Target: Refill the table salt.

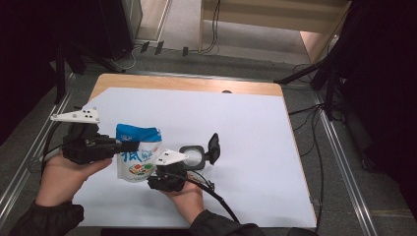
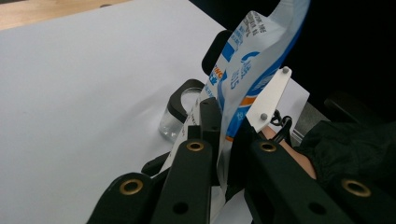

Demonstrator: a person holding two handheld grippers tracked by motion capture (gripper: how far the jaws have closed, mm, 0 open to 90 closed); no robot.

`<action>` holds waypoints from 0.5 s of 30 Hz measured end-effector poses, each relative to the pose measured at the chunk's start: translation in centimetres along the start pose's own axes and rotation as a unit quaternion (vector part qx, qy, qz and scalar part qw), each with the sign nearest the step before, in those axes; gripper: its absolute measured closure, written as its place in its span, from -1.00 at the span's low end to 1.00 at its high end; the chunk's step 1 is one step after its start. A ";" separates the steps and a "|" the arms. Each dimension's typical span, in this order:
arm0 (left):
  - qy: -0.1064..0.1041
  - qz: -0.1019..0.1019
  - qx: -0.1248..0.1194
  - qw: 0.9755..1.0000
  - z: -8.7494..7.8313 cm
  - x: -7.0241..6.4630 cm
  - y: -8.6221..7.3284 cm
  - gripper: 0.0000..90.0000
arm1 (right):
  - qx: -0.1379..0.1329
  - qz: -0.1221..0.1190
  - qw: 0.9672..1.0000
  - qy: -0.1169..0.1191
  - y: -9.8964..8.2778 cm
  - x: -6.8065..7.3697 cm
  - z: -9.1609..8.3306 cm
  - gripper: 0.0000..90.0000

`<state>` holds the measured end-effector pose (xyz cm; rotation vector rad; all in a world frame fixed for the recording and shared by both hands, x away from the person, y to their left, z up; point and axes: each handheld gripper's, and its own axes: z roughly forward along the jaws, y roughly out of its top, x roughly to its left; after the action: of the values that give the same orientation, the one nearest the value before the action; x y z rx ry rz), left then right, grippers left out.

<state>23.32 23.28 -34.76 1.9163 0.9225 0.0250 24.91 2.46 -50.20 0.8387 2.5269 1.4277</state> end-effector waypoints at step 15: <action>0.005 0.002 -0.005 1.000 1.7 0.2 0.0 0.94 | 0.001 -0.017 0.999 0.028 -0.4 0.7 -0.3 0.34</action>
<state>24.14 22.16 -35.72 1.9110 0.9233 0.0402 24.01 2.41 -50.27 0.7615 2.5715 1.4573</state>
